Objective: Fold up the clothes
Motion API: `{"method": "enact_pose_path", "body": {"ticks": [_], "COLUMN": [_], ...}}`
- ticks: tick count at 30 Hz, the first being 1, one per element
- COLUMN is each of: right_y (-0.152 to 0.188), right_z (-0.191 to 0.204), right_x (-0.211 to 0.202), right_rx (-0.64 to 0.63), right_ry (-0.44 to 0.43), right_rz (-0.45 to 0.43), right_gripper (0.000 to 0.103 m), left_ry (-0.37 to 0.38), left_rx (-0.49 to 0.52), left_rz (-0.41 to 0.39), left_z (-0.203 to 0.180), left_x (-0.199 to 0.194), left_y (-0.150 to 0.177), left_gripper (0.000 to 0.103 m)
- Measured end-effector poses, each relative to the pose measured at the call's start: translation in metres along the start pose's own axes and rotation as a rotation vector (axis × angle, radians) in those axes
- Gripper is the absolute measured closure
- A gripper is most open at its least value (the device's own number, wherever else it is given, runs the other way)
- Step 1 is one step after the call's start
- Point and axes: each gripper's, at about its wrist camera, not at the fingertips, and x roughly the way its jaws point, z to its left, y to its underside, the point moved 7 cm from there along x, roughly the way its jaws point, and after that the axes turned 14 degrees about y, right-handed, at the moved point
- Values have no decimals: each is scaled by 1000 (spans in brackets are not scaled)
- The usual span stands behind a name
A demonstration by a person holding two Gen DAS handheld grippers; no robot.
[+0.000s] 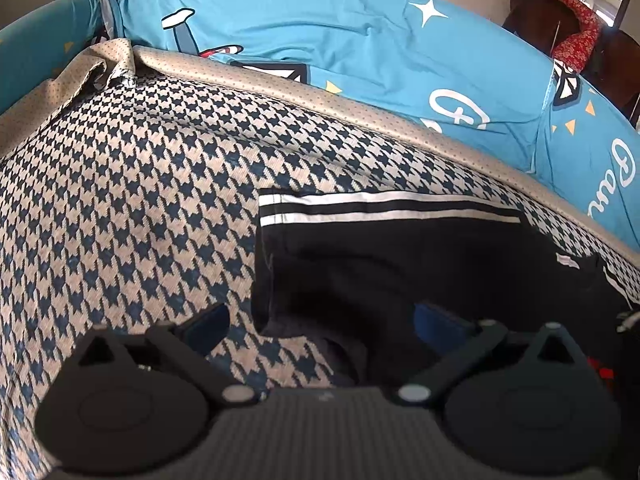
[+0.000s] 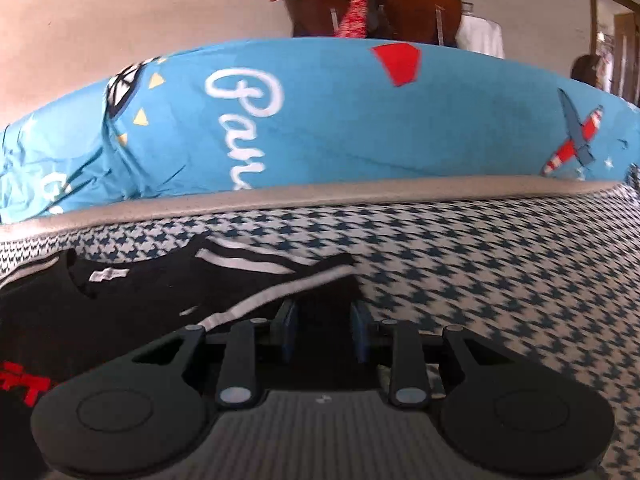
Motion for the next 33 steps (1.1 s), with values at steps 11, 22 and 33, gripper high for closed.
{"method": "enact_pose_path", "body": {"ticks": [11,22,33], "right_y": [-11,8,61], "right_z": [19,-45,-29], "right_x": [3,-32,-47], "right_rx": [10,72,-113], "right_ry": [-32,34,41], "right_rz": [-13,97,203], "right_gripper": [72,72,72], "left_ry": [25,31,-31], "left_rx": [8,-21,1], "left_rz": [-1,6,17], "left_z": [-7,3,22], "left_x": [0,-1,-1], "left_y": [-2,-5,-3], "left_gripper": [0,0,0]}}
